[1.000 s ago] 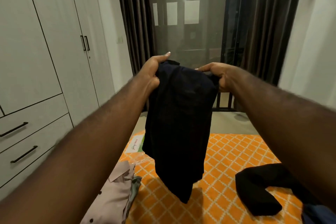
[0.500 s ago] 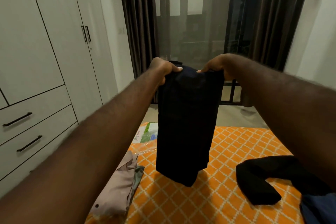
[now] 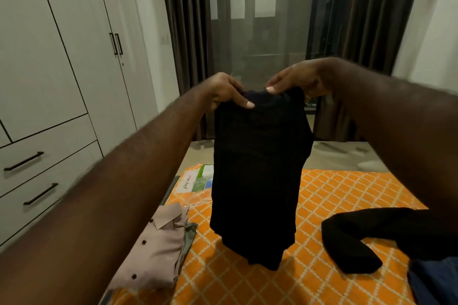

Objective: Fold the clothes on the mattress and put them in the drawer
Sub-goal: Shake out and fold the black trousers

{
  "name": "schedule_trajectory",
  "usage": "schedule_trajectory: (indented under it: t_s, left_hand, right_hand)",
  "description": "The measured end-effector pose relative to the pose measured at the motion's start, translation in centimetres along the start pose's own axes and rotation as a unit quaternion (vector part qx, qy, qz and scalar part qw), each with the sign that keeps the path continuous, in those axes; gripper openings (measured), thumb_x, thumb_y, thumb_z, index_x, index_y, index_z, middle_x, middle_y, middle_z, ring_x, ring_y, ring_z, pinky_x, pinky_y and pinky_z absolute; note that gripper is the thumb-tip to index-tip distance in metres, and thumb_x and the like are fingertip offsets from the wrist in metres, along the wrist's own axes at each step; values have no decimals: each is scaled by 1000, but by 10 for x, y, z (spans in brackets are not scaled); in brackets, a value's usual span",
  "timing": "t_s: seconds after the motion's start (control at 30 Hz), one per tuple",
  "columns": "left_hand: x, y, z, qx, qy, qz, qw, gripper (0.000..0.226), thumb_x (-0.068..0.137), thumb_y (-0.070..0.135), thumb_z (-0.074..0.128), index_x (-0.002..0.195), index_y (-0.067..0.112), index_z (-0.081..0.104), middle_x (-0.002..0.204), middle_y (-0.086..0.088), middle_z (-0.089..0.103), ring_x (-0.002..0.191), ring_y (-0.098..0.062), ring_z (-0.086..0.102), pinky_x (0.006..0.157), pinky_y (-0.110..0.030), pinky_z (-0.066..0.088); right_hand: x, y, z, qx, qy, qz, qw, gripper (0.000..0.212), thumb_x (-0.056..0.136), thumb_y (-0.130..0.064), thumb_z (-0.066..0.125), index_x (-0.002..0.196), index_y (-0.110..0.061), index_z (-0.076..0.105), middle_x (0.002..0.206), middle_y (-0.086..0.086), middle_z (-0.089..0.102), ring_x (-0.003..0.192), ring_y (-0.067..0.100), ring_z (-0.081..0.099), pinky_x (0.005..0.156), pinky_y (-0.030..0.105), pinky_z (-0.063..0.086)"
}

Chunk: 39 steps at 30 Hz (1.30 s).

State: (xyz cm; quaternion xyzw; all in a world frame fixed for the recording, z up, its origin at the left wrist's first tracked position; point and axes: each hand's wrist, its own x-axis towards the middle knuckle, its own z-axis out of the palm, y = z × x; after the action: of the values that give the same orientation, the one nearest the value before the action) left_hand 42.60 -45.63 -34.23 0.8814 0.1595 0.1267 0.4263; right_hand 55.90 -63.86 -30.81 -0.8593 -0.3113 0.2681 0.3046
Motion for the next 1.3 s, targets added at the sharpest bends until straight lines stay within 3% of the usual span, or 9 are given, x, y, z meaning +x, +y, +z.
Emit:
schedule_trajectory:
  t_s: [0.17, 0.37, 0.47, 0.57, 0.77, 0.97, 1.1, 1.2, 1.3]
  left_hand:
    - [12, 0, 26, 284, -37, 32, 957, 70, 73, 14, 87, 137, 18, 57, 132, -7, 57, 123, -28, 55, 103, -44, 50]
    - [45, -13, 32, 381, 65, 16, 922, 49, 81, 33, 82, 125, 18, 65, 115, -4, 63, 107, -22, 63, 91, -41, 57]
    - [61, -18, 29, 466, 146, 31, 872, 45, 83, 50, 76, 118, 24, 65, 109, -3, 61, 110, -29, 57, 87, -48, 55]
    - [92, -13, 19, 472, 185, 47, 861, 32, 89, 40, 73, 113, 18, 69, 97, -3, 60, 100, -28, 64, 81, -41, 57]
    - [153, 18, -6, 395, 329, 183, 838, 20, 102, 16, 50, 118, 8, 60, 126, -16, 53, 115, -35, 52, 82, -43, 49]
    - [141, -55, 21, 373, 401, 282, 788, 28, 96, 15, 45, 119, 6, 59, 125, -20, 51, 122, -43, 46, 74, -46, 57]
    - [75, -185, 118, 399, 320, 241, 825, 26, 82, 4, 51, 104, 6, 63, 110, -23, 57, 108, -49, 55, 67, -49, 59]
    - [-2, -289, 204, 405, 136, 144, 893, 33, 73, 7, 61, 105, 12, 64, 113, -19, 59, 109, -47, 58, 58, -44, 56]
    - [-81, -363, 271, 433, -12, 146, 889, 30, 71, 18, 49, 97, 19, 64, 102, -8, 60, 93, -37, 65, 45, -35, 48]
  right_hand:
    - [5, -3, 12, -210, -87, 55, 972, 47, 79, 2, 77, 121, -16, 69, 126, 15, 69, 114, 38, 67, 101, 58, 53]
    - [39, -3, 17, -328, 100, 35, 939, 33, 85, -21, 80, 113, -18, 63, 104, 5, 62, 88, 22, 62, 70, 38, 54]
    - [61, 1, 17, -318, 172, 21, 932, 30, 89, -24, 77, 115, -18, 63, 99, 4, 59, 83, 21, 59, 74, 36, 55]
    - [96, 2, 13, -293, 289, -13, 911, 24, 90, -31, 75, 112, -23, 68, 98, 3, 63, 88, 22, 65, 82, 41, 60]
    - [131, -3, -15, -274, 514, -212, 785, 17, 99, -45, 58, 104, -32, 68, 101, -1, 55, 92, 19, 55, 77, 39, 51]
    - [134, 50, 20, -323, 518, -291, 736, 29, 97, -40, 56, 124, -30, 57, 118, 4, 55, 102, 28, 57, 74, 46, 56]
    - [135, 152, 138, -370, 461, -234, 772, 32, 85, -23, 70, 116, -28, 65, 111, 4, 58, 92, 32, 60, 54, 38, 53]
    - [115, 242, 252, -370, 358, -190, 836, 27, 74, -19, 78, 98, -24, 68, 95, 5, 58, 85, 33, 61, 45, 35, 44]
    - [84, 326, 355, -390, 234, -129, 881, 29, 63, -23, 80, 89, -26, 67, 85, 3, 58, 79, 34, 61, 50, 42, 48]
